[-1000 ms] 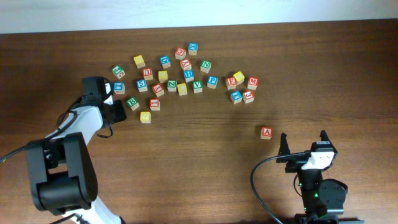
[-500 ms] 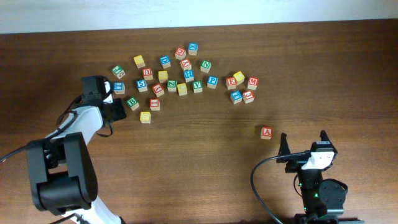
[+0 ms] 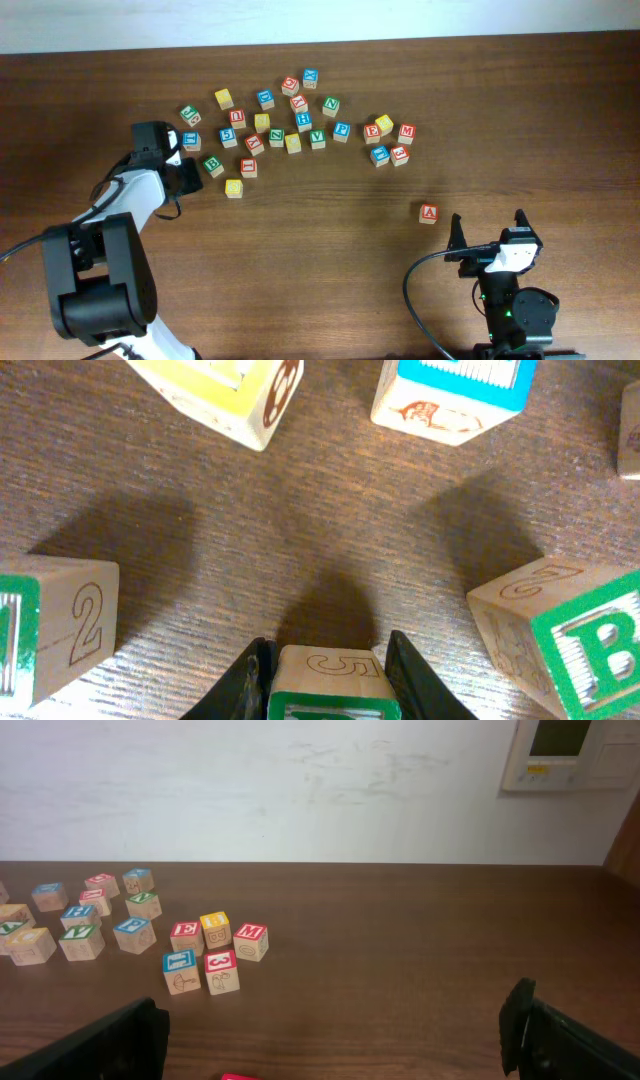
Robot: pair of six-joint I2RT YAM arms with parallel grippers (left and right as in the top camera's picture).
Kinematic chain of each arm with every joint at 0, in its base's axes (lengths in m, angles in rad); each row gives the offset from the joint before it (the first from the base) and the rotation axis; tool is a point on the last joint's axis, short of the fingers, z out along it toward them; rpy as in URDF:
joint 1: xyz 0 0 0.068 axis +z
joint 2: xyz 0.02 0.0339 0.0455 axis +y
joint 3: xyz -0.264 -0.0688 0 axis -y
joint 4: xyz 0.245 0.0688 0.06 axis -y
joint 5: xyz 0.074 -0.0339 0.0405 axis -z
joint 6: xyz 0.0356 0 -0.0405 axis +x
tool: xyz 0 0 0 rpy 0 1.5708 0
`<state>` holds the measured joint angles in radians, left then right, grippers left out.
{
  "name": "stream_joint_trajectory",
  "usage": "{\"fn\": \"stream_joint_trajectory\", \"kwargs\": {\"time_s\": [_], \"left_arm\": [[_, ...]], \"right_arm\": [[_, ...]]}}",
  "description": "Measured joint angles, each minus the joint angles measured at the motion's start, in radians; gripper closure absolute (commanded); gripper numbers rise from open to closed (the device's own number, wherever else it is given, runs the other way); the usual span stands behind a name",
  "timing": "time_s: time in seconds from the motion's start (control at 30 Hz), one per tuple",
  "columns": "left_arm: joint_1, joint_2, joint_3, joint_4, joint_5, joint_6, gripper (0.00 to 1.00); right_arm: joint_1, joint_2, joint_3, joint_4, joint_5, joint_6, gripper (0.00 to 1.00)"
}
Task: Spell out RSS
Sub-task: 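Lower the left gripper and grasp the green R block, then carry the R block forward and lower it onto the open table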
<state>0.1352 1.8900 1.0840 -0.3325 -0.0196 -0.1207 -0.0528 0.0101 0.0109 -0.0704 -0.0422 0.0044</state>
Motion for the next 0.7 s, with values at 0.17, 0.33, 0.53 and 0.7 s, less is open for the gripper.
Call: {"fn": "stream_joint_trajectory", "kwargs": {"time_s": [0.17, 0.33, 0.53, 0.7], "left_arm": [[0.000, 0.000, 0.001, -0.032, 0.000, 0.000, 0.58], [0.000, 0.000, 0.001, -0.049, -0.005, 0.000, 0.70], [0.000, -0.034, 0.001, -0.084, 0.003, 0.000, 0.77], [-0.003, -0.395, 0.002, -0.240, 0.381, -0.086, 0.80]], "right_arm": [[0.000, 0.000, 0.000, 0.000, 0.000, 0.000, 0.02], [0.000, 0.000, 0.000, 0.000, 0.000, 0.000, 0.02], [0.000, 0.000, 0.000, 0.000, 0.000, 0.000, 0.02], [0.000, 0.000, 0.000, 0.000, 0.000, 0.000, 0.02]]}}
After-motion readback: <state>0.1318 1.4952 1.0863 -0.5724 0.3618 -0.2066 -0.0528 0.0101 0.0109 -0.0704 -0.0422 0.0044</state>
